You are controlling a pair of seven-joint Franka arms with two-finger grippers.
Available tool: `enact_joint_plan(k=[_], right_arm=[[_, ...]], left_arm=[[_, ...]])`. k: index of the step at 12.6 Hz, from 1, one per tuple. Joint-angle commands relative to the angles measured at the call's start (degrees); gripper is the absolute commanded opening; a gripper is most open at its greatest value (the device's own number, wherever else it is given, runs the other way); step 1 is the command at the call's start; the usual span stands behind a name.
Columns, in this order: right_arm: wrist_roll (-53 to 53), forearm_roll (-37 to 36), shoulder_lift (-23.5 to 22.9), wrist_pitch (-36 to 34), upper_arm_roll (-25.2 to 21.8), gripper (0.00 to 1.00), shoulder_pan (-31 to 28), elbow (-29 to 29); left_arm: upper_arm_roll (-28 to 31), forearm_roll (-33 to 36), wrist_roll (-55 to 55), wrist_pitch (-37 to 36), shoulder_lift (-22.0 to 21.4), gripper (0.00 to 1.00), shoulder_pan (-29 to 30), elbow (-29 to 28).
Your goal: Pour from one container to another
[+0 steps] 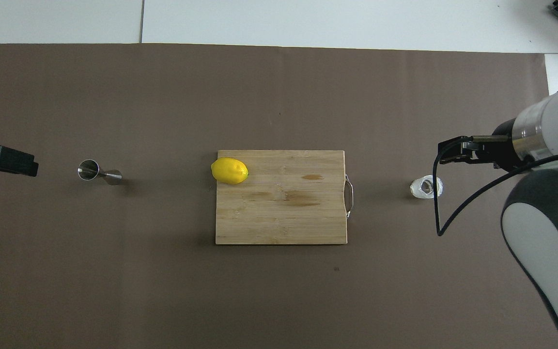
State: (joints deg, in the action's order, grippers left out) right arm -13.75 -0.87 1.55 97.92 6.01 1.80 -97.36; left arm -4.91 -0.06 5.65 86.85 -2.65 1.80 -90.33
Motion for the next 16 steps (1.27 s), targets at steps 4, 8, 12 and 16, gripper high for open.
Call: enact_joint_plan(k=[4, 8, 12, 16], right_arm=[[1.71, 1.67, 1.17, -0.01, 0.15, 1.00, -0.92, -1.16], [1.62, 1.67, 1.17, -0.01, 0.15, 1.00, -0.92, -1.16], [1.62, 1.67, 1.17, -0.01, 0.06, 1.00, -3.12, -1.16], [1.88, 1.67, 1.17, 0.16, 0.06, 1.00, -3.82, -1.16]], left_arm=[[0.25, 0.94, 0.76, -0.19, 0.02, 1.00, -0.84, 0.68], [0.08, 0.85, 0.76, -0.02, -0.33, 1.00, -0.84, 0.68], [0.25, 0.85, 0.85, -1.07, -0.25, 1.00, -0.31, 1.21], [0.17, 0.68, 0.59, -2.13, 0.37, 1.00, -0.22, 1.39]])
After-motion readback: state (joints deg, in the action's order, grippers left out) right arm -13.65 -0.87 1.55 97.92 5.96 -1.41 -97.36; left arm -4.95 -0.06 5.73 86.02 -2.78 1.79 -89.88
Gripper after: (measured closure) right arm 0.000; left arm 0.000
